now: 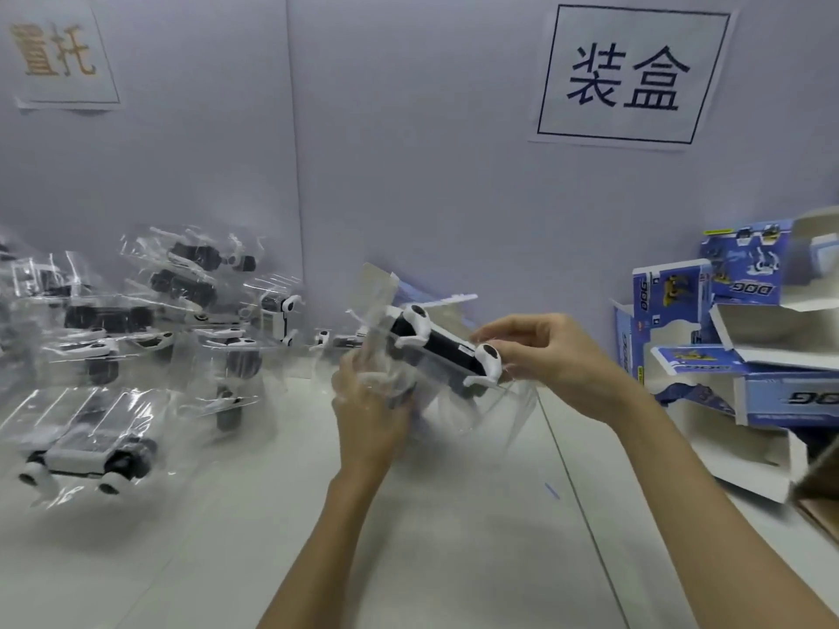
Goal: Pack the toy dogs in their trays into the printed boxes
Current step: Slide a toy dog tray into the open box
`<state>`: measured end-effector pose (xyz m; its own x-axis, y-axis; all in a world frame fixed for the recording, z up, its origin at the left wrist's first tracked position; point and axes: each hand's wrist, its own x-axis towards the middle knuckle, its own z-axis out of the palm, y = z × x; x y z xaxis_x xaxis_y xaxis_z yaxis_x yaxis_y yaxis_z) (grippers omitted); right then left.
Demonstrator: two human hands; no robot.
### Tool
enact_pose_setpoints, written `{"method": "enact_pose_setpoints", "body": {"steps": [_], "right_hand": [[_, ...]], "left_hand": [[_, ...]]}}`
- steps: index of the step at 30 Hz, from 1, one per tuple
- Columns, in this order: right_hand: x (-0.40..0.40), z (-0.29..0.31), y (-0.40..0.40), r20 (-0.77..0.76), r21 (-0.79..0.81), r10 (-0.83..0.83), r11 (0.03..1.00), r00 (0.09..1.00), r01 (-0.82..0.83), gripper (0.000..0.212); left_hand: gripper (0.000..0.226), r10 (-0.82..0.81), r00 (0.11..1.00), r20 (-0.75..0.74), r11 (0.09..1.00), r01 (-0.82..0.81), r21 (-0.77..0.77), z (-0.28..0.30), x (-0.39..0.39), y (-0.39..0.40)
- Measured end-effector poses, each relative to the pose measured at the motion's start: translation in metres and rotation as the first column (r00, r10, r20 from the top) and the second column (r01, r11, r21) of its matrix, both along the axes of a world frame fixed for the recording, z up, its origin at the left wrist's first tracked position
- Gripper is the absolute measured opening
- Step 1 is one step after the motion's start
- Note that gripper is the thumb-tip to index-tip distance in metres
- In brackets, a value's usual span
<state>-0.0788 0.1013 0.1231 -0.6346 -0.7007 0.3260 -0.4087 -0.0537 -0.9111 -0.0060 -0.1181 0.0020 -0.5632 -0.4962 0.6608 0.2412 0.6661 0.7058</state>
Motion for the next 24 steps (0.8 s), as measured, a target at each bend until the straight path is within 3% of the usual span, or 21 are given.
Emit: {"method": "enact_pose_setpoints", "body": {"steps": [3, 4, 9, 13, 19, 24], "right_hand": [[-0.013, -0.025, 0.019, 0.078, 0.004, -0.02, 1.0, 0.997, 0.02, 0.018], [-0.016, -0.036, 0.026, 0.107, 0.013, -0.021, 1.0, 0.994, 0.02, 0.021], [-0.027, -0.082, 0.046, 0.252, -0.01, -0.075, 0.997, 0.965, 0.08, 0.019], [-0.034, -0.095, 0.05, 0.298, -0.052, -0.112, 0.99, 0.948, 0.133, 0.029], [-0.037, -0.093, 0.051, 0.319, -0.051, -0.107, 0.99, 0.942, 0.13, 0.034], [-0.035, -0.092, 0.044, 0.268, -0.016, -0.136, 0.989, 0.954, 0.146, 0.022]], "left_hand": [[0.091, 0.06, 0.995, -0.085, 0.998, -0.058, 0.028, -0.002, 0.003, -0.01], [0.102, 0.04, 0.994, -0.107, 0.999, -0.038, 0.016, -0.003, 0.003, -0.012], [0.112, 0.015, 0.995, -0.103, 0.964, -0.041, -0.264, -0.003, 0.007, -0.023], [0.113, -0.016, 0.998, -0.056, 0.891, -0.011, -0.453, -0.005, 0.007, -0.025], [0.122, -0.012, 0.997, -0.073, 0.873, -0.025, -0.488, -0.015, 0.001, -0.034], [0.125, -0.015, 0.997, -0.082, 0.866, -0.028, -0.499, -0.026, -0.004, -0.035]]}}
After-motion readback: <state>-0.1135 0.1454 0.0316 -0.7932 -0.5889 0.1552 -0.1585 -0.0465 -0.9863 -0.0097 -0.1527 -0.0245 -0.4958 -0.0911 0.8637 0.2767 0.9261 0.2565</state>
